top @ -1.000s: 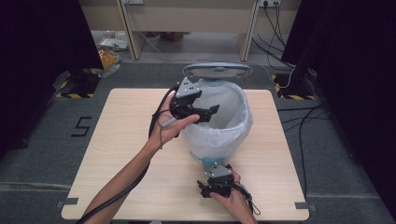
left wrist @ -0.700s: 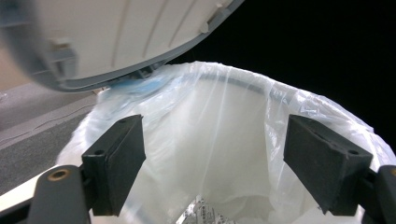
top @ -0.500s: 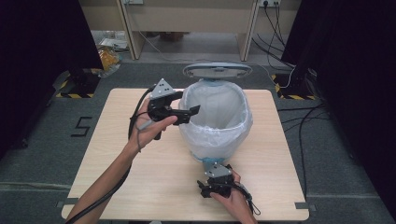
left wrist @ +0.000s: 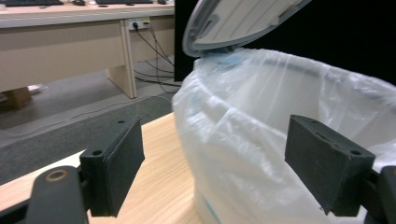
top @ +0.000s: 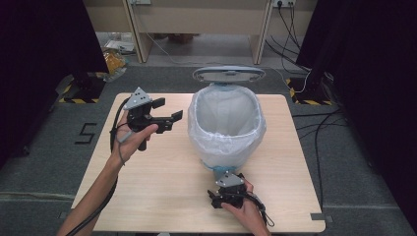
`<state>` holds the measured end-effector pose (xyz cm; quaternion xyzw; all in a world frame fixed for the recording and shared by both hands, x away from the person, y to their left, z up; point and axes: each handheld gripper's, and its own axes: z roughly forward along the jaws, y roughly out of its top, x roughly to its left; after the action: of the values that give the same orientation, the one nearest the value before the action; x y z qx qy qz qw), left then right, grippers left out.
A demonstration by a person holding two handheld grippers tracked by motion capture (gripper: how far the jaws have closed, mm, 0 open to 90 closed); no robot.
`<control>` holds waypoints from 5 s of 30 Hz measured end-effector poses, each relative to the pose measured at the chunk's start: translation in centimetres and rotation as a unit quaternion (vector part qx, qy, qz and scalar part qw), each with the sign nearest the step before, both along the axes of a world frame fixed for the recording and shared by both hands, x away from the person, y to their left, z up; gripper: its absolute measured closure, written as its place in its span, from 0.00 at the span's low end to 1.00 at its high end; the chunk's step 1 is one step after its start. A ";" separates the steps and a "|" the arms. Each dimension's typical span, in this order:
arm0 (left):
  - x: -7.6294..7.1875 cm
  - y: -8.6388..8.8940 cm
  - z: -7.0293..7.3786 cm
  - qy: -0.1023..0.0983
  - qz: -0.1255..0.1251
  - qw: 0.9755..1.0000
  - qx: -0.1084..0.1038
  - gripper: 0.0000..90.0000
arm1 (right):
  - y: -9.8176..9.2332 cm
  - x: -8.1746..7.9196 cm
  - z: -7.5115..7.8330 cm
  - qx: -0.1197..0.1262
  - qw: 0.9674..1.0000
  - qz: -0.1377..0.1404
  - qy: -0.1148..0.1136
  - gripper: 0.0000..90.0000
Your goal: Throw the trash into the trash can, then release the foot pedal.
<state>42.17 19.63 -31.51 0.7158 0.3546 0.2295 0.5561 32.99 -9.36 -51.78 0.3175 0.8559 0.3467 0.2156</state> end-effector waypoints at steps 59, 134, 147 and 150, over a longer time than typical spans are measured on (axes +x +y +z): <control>-3.9 5.3 -19.9 0.150 0.055 0.977 0.140 0.21 | -0.1 0.0 0.0 0.001 1.000 0.002 -0.003 0.15; -4.0 5.4 -20.9 0.164 0.062 0.974 0.146 0.16 | -6.0 -1.6 2.5 0.101 0.993 -0.066 -0.007 0.18; -4.0 5.4 -20.9 0.164 0.062 0.974 0.146 0.16 | -10.7 -2.3 3.9 0.094 0.988 -0.119 -0.030 0.18; -4.0 5.4 -20.9 0.164 0.062 0.974 0.146 0.16 | -11.8 -2.4 4.0 0.092 0.987 -0.131 -0.031 0.18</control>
<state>38.19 25.04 -52.44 0.7937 0.4474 0.1925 0.3645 30.59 -21.12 -47.80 0.4348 0.7638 0.4028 0.2556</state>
